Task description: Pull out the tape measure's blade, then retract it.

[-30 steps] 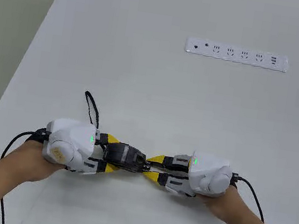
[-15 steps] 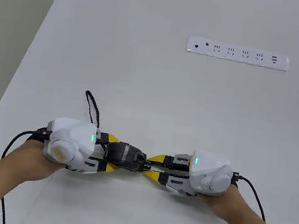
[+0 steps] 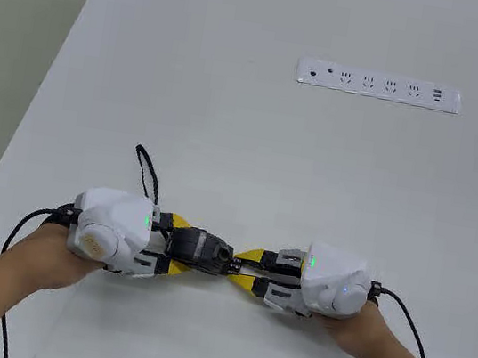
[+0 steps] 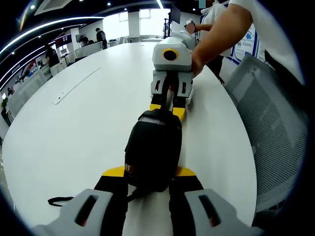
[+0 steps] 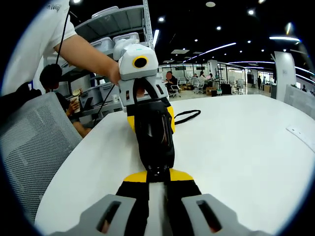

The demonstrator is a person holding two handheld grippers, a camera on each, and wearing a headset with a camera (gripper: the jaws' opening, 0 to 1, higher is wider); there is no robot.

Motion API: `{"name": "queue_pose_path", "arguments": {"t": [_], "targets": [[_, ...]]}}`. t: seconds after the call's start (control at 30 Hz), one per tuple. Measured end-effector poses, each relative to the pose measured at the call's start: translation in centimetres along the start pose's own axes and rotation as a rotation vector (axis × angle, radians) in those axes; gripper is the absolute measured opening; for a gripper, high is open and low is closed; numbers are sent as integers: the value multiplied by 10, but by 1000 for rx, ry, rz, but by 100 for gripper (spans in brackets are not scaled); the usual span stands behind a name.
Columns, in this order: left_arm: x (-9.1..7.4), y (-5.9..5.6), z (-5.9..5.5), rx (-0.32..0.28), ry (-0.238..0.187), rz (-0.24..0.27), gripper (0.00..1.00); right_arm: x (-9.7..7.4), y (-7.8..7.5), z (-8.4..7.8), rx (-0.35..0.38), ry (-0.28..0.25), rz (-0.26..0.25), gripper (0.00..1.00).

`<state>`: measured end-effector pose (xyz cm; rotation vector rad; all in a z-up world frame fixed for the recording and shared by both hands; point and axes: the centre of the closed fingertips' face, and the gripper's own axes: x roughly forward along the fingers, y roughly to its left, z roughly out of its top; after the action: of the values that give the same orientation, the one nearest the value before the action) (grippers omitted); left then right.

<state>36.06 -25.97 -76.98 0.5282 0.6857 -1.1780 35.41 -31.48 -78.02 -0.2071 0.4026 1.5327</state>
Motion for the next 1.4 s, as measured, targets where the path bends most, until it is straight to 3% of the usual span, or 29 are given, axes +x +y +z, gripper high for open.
{"name": "queue_pose_path", "arguments": {"t": [1.4], "targets": [[1,-1,1,-10,-2,-1,28,-23,-1,-10,16,-5,-28,11]]}}
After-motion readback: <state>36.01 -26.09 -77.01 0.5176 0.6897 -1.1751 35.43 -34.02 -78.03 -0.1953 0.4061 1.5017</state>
